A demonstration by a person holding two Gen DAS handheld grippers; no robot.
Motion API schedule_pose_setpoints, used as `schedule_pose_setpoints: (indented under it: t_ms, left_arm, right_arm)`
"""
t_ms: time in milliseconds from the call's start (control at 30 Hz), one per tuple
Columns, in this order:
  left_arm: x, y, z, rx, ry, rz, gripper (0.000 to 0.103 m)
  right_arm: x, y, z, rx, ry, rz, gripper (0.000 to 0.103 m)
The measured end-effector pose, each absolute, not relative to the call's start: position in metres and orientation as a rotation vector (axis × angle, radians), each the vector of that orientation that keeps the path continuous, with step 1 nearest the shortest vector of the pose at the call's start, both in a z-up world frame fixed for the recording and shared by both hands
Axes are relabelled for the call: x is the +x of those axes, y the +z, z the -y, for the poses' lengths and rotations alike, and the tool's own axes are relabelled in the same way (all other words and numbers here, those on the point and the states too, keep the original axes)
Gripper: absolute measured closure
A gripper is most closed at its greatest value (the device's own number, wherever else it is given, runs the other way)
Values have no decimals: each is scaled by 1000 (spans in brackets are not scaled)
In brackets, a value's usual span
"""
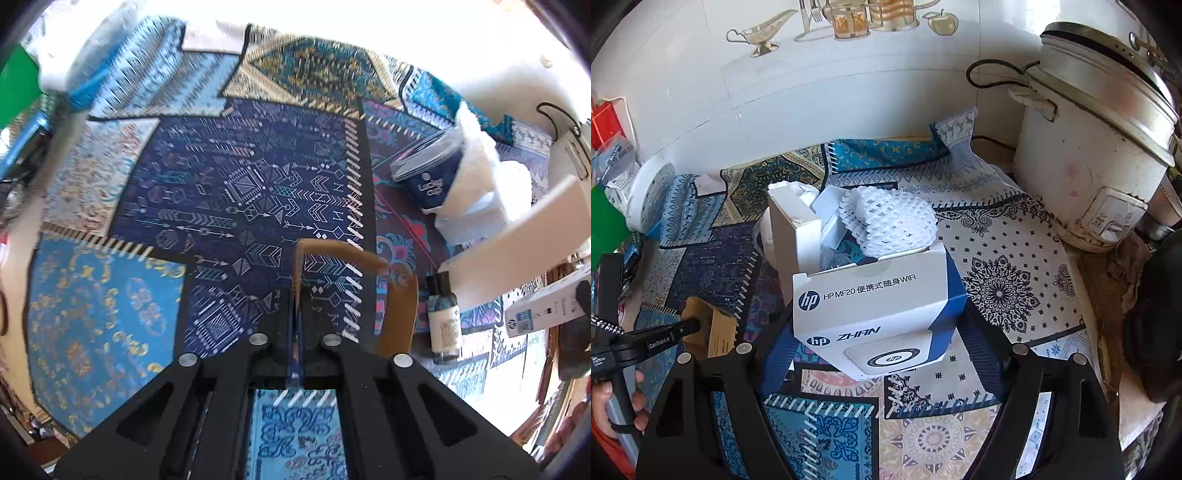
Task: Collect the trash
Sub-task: 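Carry the cardboard piece and HP box down to the white floor bin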
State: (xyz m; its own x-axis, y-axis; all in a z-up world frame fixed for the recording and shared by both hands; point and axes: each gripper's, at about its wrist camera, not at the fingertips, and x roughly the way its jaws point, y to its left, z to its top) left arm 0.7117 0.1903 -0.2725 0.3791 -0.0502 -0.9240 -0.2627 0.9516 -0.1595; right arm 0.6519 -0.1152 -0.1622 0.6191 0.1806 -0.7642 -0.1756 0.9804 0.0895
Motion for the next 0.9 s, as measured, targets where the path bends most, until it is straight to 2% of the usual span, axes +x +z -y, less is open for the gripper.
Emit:
schedule_pose_setpoints:
  t_ms: [467, 900]
  left_arm:
    - [594, -188, -136, -264, 213, -930, 103]
    - [473, -170, -78, -240, 219, -884, 103]
  right_arm:
    - [553, -131, 147, -5, 350, -788, 23]
    - [464, -130, 150, -32, 506, -804, 23]
